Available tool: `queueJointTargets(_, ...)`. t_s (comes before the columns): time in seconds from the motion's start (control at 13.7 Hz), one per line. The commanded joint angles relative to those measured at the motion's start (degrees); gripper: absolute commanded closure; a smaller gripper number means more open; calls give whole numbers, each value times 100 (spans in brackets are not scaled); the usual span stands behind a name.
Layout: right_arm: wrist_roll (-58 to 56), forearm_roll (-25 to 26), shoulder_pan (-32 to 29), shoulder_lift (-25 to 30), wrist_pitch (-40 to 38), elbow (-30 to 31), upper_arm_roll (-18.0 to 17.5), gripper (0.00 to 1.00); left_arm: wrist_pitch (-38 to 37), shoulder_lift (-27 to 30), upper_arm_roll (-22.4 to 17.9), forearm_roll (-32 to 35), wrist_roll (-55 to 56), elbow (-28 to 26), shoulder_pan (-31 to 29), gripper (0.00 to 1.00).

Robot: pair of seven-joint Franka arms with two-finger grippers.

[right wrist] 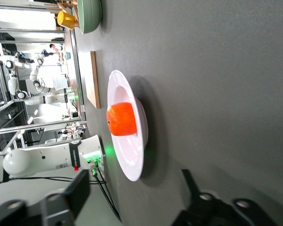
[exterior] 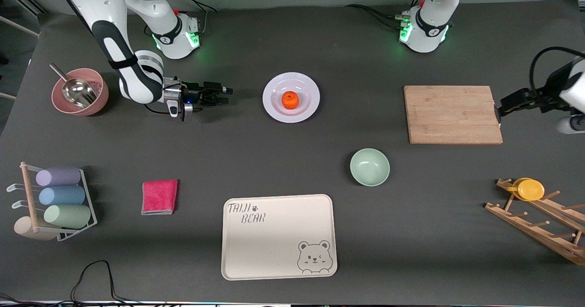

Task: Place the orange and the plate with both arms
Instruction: 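Open the left gripper and withdraw it while the right gripper approaches the plate, then grip the white plate rim with the right gripper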

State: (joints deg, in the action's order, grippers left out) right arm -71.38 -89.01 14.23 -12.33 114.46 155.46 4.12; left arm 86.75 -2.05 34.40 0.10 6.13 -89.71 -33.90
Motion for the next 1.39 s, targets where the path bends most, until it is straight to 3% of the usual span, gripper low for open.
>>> queueJointTargets(0.0, -586, -308, 36, -480, -108, -174, 10, 32, -211, 336, -203, -142, -138, 41, -126, 0)
queueJointTargets(0.22, -1227, -669, 54, -928, -440, -244, 10, 41, -395, 441, -424, -334, -436, 67, -144, 0)
queueJointTargets(0.59, -1334, -688, 62, -1017, -468, -253, 10, 55, -273, 635, -495, -301, -499, 24, -82, 0)
queueJointTargets(0.8, -1449, -827, 54, -1175, -468, -314, -113, 56, -10, 557, -504, -335, -1033, 6, -135, 0)
queueJointTargets(0.95, -1458, -1256, 141, -1228, -468, -358, -376, 56, 53, 530, -556, -371, -1079, -29, -144, 0)
queueJointTargets(1.32, -1545, -1829, 378, -1324, -389, -464, -596, 56, 132, 477, -574, -301, -1088, -20, -152, 0)
